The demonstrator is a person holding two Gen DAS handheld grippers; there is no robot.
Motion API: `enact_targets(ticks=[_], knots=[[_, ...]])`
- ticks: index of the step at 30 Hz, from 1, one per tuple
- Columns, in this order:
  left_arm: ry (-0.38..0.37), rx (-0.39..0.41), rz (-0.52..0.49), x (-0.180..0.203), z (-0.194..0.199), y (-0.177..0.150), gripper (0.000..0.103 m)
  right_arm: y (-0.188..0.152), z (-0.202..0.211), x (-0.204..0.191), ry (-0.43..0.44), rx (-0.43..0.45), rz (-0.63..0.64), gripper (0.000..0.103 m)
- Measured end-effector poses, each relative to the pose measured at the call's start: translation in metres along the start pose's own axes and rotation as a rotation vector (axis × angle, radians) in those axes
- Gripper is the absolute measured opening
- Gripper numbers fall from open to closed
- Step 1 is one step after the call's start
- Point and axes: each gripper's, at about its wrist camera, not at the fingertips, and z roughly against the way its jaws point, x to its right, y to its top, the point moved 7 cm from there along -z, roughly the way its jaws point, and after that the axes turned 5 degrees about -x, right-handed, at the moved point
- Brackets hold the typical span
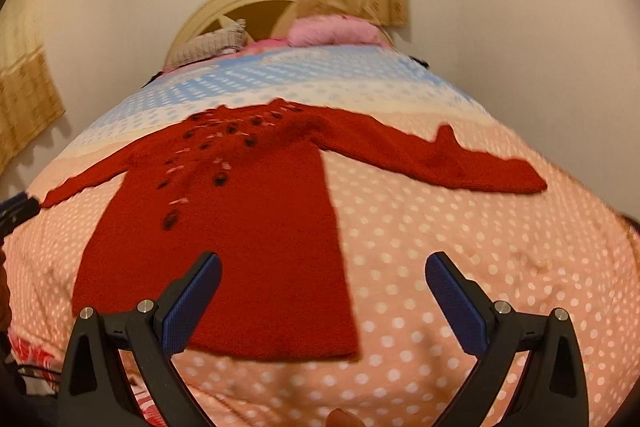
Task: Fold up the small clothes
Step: 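Reach the right gripper to the sweater's sleeve cuff and grasp it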
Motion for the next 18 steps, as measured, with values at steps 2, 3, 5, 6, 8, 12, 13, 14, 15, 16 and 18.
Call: enact_targets(ticks=[2,3,5,6,8,12,13,14,15,16,18], knots=[[0.000,-0.019,0.003,-0.003,-0.012,0.003,0.103,0.003,-0.010,0.017,-0.007,-0.013,-0.041,0.102],[-0.004,-0.026,0.003,-0.004,-0.016,0.004,0.103,0.006,-0.018,0.031,-0.017,-0.026,-0.075,0.102],[0.003,-0.046,0.006,-0.007,-0.029,0.007,0.103,0.010,-0.029,0.050,-0.012,-0.049,-0.133,0.101],[0.002,-0.053,0.011,-0.008,-0.034,0.008,0.103,0.011,-0.034,0.060,-0.013,-0.059,-0.162,0.100],[-0.005,-0.065,0.025,-0.011,-0.044,0.010,0.103,0.015,-0.043,0.078,-0.021,-0.079,-0.204,0.096],[-0.003,-0.075,0.041,-0.014,-0.060,0.017,0.103,0.025,-0.059,0.115,-0.047,-0.109,-0.266,0.087],[-0.003,-0.076,0.042,-0.014,-0.063,0.019,0.103,0.026,-0.062,0.120,-0.050,-0.112,-0.274,0.083],[-0.001,-0.079,0.043,-0.014,-0.067,0.020,0.103,0.030,-0.066,0.133,-0.058,-0.121,-0.297,0.081],[0.001,-0.080,0.044,-0.014,-0.071,0.021,0.103,0.032,-0.068,0.143,-0.059,-0.123,-0.321,0.080],[0.003,-0.082,0.043,-0.014,-0.074,0.022,0.103,0.034,-0.070,0.149,-0.060,-0.122,-0.334,0.077],[0.005,-0.088,0.043,-0.014,-0.079,0.022,0.103,0.039,-0.075,0.170,-0.067,-0.128,-0.381,0.071]])
